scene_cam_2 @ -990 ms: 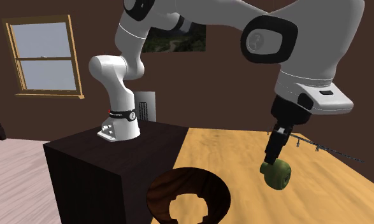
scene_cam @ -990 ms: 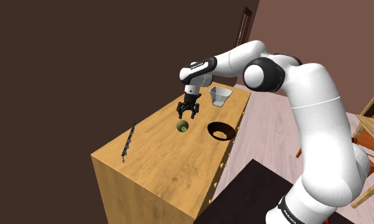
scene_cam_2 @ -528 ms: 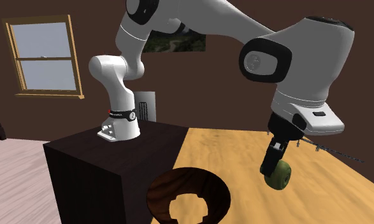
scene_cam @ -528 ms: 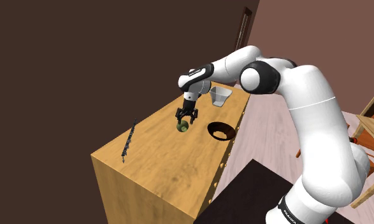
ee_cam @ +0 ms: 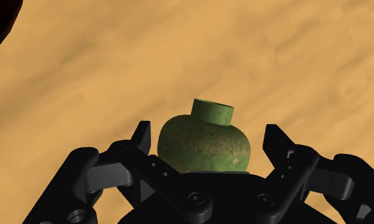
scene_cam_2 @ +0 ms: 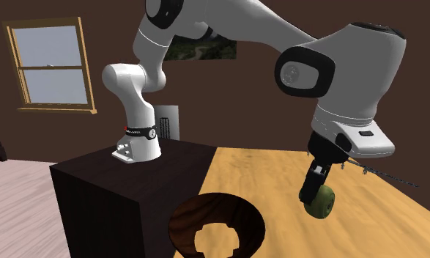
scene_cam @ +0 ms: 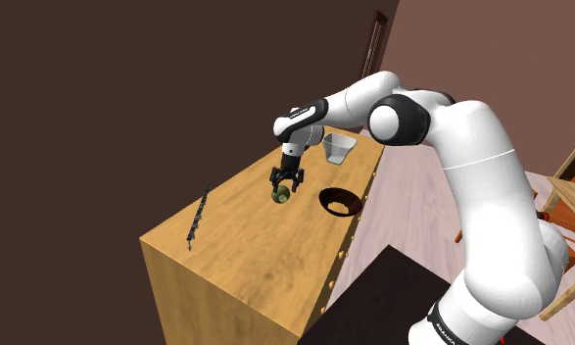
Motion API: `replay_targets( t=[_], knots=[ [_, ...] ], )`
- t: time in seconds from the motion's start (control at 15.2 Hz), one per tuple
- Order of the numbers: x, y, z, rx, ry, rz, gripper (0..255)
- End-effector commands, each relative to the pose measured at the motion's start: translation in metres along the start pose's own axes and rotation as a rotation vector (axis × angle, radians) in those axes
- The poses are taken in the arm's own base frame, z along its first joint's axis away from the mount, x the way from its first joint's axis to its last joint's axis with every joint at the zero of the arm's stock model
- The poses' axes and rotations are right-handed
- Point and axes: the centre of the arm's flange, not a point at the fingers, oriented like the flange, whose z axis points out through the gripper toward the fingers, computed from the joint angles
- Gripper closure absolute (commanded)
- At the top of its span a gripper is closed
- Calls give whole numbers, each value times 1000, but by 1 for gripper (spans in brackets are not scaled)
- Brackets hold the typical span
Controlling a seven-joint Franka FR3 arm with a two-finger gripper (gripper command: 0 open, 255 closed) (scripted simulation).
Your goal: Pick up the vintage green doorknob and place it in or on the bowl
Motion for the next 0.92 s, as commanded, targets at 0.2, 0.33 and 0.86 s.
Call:
replay_targets(
  t=[0.2, 0.33, 0.86],
  knots=[
    [0, 0, 0, 0, 0, 0, 255],
    [0, 0, 0, 0, 0, 0, 255],
    [-4, -4, -20, 0, 0, 0, 255]
  ],
)
